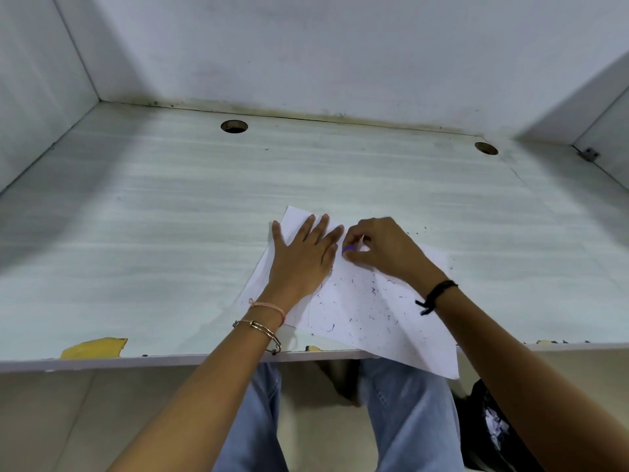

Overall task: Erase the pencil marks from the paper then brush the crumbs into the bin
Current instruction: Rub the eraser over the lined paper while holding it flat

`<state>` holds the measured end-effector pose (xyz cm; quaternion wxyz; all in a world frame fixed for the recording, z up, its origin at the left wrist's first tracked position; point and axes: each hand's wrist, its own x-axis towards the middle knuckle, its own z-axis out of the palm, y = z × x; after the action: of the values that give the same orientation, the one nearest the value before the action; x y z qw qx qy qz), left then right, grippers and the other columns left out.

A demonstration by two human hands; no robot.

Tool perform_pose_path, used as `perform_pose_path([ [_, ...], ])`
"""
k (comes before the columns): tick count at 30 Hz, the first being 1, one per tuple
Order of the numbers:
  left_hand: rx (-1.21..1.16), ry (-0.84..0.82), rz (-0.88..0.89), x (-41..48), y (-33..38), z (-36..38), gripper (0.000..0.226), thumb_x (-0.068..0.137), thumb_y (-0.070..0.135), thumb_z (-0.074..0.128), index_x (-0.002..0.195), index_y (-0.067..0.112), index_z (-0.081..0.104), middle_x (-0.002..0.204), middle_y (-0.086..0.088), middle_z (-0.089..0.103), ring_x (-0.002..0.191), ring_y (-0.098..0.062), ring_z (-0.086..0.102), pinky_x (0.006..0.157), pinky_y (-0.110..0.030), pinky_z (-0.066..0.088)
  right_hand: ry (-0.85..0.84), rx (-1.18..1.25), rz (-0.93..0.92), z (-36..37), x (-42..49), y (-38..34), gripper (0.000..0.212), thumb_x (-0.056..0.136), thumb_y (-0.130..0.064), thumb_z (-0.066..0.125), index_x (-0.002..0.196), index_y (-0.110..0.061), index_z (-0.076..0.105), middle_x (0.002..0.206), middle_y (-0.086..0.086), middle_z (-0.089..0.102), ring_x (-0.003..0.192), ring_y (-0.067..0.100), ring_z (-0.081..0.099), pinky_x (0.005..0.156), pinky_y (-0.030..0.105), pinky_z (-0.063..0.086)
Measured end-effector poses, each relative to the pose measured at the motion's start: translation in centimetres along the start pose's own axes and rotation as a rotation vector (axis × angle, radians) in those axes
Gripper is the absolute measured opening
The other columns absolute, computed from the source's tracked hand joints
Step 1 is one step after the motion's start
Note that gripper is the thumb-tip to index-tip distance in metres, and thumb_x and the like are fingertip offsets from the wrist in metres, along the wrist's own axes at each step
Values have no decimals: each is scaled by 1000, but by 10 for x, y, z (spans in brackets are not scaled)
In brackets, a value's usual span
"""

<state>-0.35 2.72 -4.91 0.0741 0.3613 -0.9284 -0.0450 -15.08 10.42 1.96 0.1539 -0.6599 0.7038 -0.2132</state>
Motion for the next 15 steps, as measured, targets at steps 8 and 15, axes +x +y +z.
perform_pose_path([
  [8, -10, 2, 4, 0, 0, -1, 49, 106, 39, 12, 153, 40, 2, 163, 9, -2, 150, -12, -4, 110, -67, -3, 7, 0, 90, -5, 5, 7, 3, 75, -17, 72, 75, -18, 70, 73, -9, 66, 64, 5, 53, 63, 27, 45],
  [15, 18, -9, 7, 1, 1, -1, 50, 105, 41, 14, 153, 40, 0, 163, 8, -4, 150, -13, -5, 110, -68, 0, -226, 7, 73, -5, -5, -4, 3, 76, -19, 72, 77, -21, 72, 78, -7, 69, 56, -2, 50, 56, 13, 40],
])
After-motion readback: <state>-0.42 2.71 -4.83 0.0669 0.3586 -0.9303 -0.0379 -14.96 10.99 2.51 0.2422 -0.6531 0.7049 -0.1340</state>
